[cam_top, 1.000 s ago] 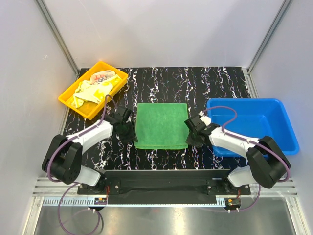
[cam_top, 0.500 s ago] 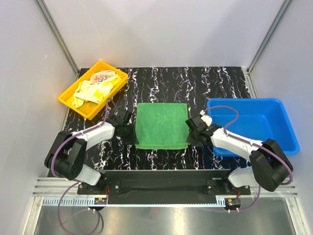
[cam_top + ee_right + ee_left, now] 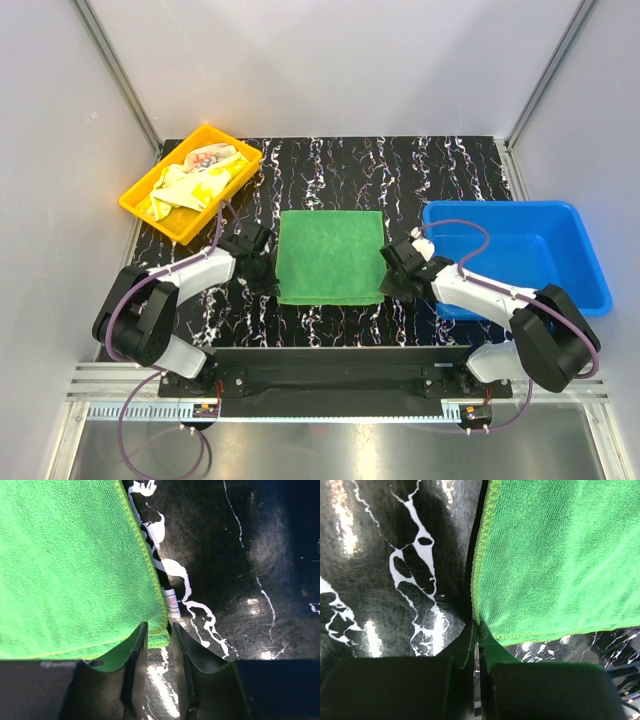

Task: Fold and stack the towels
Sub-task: Fold the towel

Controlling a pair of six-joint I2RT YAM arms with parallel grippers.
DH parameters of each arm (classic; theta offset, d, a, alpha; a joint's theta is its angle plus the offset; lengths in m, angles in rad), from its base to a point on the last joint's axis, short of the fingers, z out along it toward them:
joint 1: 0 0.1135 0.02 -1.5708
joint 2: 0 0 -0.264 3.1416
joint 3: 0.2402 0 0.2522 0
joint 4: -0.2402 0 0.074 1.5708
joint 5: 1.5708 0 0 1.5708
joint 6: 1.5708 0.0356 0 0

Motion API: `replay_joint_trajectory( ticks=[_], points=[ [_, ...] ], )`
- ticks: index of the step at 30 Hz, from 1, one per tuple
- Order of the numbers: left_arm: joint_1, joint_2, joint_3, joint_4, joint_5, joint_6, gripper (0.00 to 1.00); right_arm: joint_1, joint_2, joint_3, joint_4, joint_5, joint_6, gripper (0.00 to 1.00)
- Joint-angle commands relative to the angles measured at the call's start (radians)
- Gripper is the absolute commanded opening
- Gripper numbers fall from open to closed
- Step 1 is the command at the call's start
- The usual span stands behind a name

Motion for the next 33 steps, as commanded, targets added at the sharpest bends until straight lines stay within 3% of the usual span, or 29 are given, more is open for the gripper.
replay_joint_trajectory(
  ticks=[1, 12, 26, 33],
  points=[
    [0.002, -0.026, 0.047, -0.039, -0.030, 0.002, 0.00, 0.007, -0.007, -0.010, 0.032, 0.014, 0.060, 0.33],
    [0.002, -0.037, 0.041, -0.041, -0.023, -0.001, 0.00, 0.007, 0.025, -0.038, 0.079, 0.029, 0.076, 0.31],
    [0.002, -0.039, 0.050, -0.050, -0.032, 0.001, 0.00, 0.009, -0.030, -0.038, 0.000, 0.077, 0.094, 0.27],
    [0.001, -0.039, 0.053, -0.055, -0.034, 0.001, 0.00, 0.009, 0.002, -0.037, -0.013, 0.070, 0.099, 0.30]
  ],
)
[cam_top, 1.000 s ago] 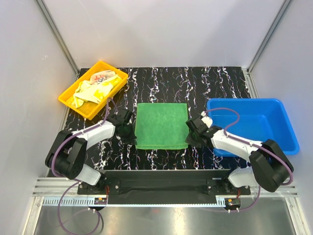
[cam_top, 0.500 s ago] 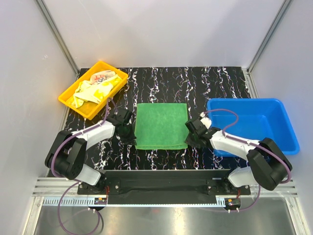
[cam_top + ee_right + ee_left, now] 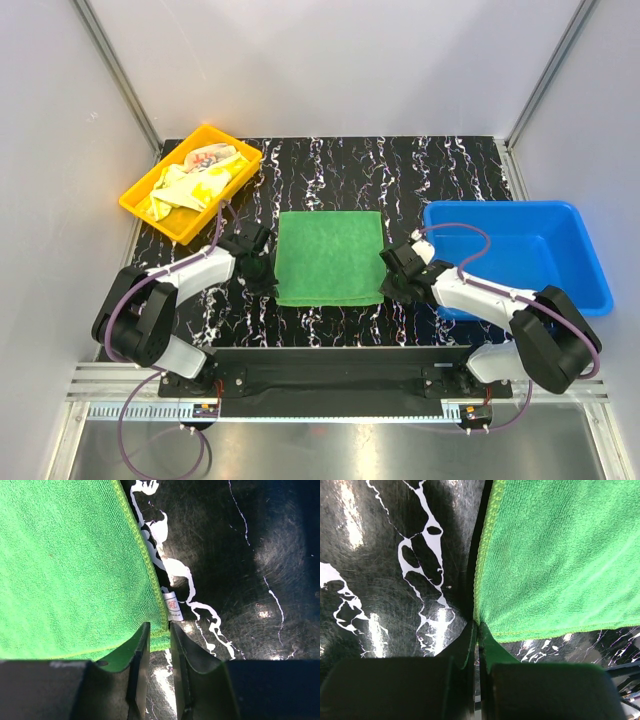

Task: Fold and stack the towels
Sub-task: Fold the towel

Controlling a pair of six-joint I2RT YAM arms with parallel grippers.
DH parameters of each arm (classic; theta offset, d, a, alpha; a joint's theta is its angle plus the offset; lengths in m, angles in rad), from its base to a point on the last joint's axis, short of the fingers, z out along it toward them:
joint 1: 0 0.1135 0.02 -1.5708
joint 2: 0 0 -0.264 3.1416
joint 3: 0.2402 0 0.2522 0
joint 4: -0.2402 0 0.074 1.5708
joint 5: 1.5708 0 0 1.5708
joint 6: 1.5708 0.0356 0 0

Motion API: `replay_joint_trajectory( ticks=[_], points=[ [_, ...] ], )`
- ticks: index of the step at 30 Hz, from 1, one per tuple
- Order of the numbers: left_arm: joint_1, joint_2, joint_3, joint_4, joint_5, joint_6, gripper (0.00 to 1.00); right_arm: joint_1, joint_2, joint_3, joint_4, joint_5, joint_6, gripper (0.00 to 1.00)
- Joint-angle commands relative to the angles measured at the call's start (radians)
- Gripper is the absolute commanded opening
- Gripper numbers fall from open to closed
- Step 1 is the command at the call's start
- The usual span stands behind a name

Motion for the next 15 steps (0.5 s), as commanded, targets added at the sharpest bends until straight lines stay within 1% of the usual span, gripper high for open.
replay_joint_trajectory(
  ticks=[1, 12, 15],
  points=[
    [0.002, -0.035, 0.036, 0.002, -0.025, -0.001, 0.00, -0.005, 0.012, -0.008, -0.053, 0.057, 0.060, 0.30],
    [0.002, -0.035, 0.041, 0.002, -0.021, -0.002, 0.00, 0.003, 0.057, -0.005, -0.015, 0.080, 0.057, 0.29],
    [0.001, -0.035, 0.041, 0.004, -0.021, -0.002, 0.00, 0.003, 0.067, -0.013, -0.001, 0.078, 0.059, 0.28]
  ],
)
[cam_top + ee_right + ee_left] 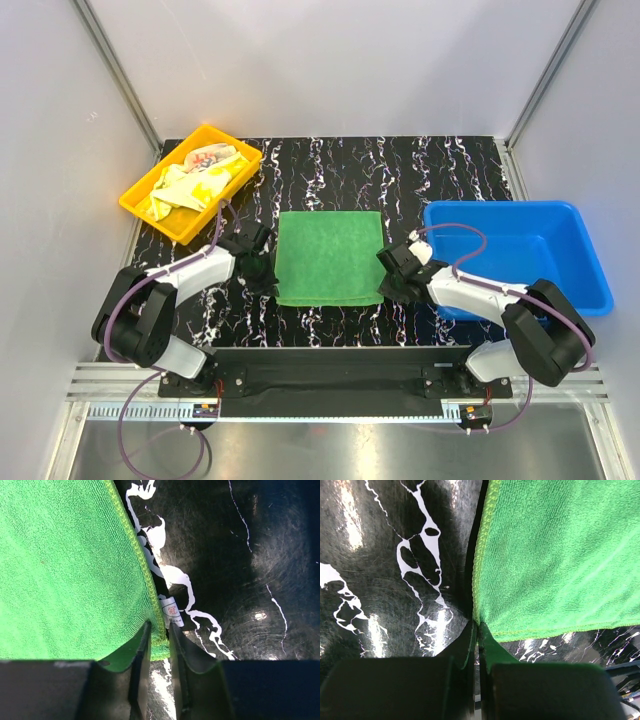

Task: Fold and stack the towels
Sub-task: Fold the towel

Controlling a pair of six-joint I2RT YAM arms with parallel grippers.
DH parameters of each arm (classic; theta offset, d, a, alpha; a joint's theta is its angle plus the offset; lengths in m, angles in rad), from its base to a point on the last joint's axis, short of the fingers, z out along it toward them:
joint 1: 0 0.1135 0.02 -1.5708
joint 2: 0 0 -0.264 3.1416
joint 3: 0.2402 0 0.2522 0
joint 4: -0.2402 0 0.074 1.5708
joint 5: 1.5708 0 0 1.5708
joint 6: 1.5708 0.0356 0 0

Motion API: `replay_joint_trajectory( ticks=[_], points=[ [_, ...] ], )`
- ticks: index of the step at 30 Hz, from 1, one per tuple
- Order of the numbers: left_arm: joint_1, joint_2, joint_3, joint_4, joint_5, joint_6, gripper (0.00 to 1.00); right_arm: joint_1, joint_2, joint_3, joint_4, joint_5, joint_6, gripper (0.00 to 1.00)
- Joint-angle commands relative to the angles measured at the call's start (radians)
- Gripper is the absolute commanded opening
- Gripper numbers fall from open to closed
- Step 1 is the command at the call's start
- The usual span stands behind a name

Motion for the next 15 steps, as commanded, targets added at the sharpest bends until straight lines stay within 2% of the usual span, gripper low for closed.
replay_joint_trajectory(
  ticks=[1, 10, 15],
  points=[
    [0.001, -0.033, 0.034, 0.009, -0.021, -0.002, 0.00, -0.006, 0.024, -0.016, -0.029, 0.059, 0.058, 0.27],
    [0.001, -0.034, 0.037, 0.002, -0.024, -0.004, 0.00, -0.007, 0.005, -0.017, -0.049, 0.082, 0.056, 0.02],
    [0.001, -0.033, 0.069, -0.018, -0.025, -0.001, 0.00, -0.006, -0.035, 0.027, -0.109, 0.118, 0.026, 0.01]
  ],
)
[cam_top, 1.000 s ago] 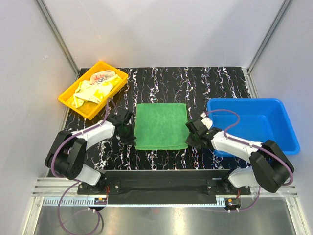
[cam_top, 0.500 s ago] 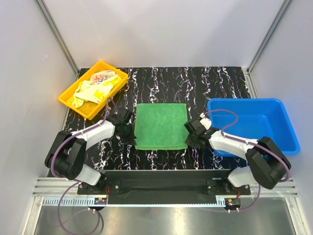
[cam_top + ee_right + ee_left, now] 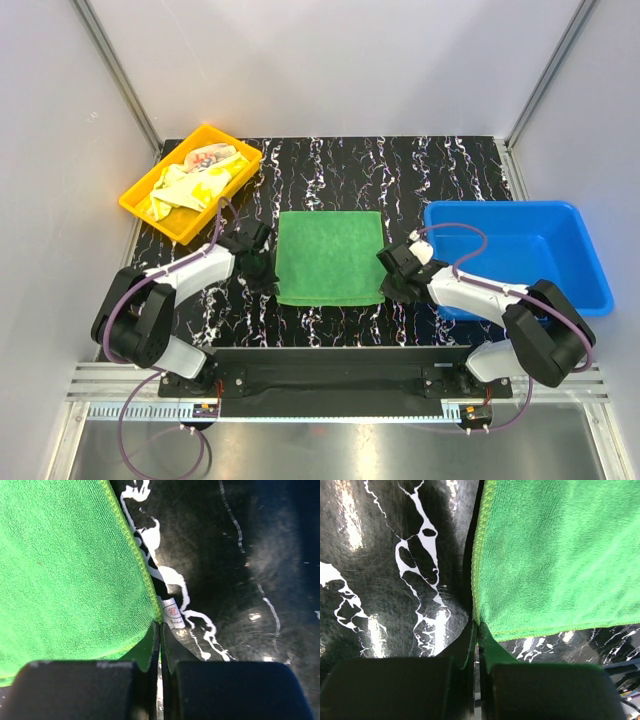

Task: Fold and stack the towels
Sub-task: Fold the towel

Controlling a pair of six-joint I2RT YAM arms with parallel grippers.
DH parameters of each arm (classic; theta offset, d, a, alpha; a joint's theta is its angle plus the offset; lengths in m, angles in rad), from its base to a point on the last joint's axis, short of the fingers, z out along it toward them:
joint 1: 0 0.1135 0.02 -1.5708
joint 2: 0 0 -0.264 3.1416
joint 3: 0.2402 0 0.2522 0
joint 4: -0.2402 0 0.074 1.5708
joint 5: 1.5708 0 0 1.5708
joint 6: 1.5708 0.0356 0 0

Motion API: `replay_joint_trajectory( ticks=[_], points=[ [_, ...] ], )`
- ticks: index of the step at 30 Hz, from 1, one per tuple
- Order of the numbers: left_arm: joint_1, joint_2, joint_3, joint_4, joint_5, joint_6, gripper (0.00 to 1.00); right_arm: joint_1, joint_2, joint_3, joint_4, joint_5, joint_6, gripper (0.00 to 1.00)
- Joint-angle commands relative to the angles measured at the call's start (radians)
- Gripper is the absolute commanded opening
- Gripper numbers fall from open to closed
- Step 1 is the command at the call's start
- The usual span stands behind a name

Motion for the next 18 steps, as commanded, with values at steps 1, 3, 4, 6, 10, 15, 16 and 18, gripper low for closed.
replay_joint_trajectory(
  ticks=[1, 3, 4, 6, 10, 15, 16, 18],
  points=[
    [0.001, -0.027, 0.060, -0.010, -0.024, 0.001, 0.00, -0.007, -0.035, 0.032, -0.108, 0.109, 0.026, 0.01],
    [0.001, -0.029, 0.073, -0.016, -0.024, 0.002, 0.00, -0.007, -0.037, 0.043, -0.114, 0.108, 0.018, 0.08],
    [0.002, -0.032, 0.076, -0.020, -0.022, 0.002, 0.00, -0.006, -0.037, 0.045, -0.114, 0.106, 0.017, 0.08],
    [0.002, -0.033, 0.080, -0.021, -0.021, 0.002, 0.00, -0.007, -0.032, 0.042, -0.101, 0.097, 0.012, 0.01],
    [0.001, -0.029, 0.080, -0.026, -0.019, 0.007, 0.00, -0.006, -0.020, 0.038, -0.088, 0.086, 0.004, 0.02],
    [0.001, -0.023, 0.080, -0.024, -0.017, 0.008, 0.00, -0.006, -0.028, 0.040, -0.081, 0.083, -0.011, 0.07],
    [0.001, -0.021, 0.083, -0.023, -0.016, 0.010, 0.00, -0.006, -0.031, 0.038, -0.078, 0.080, -0.015, 0.01],
    [0.001, -0.017, 0.086, -0.026, -0.016, 0.011, 0.02, -0.006, -0.035, 0.038, -0.070, 0.077, -0.023, 0.00]
  ],
)
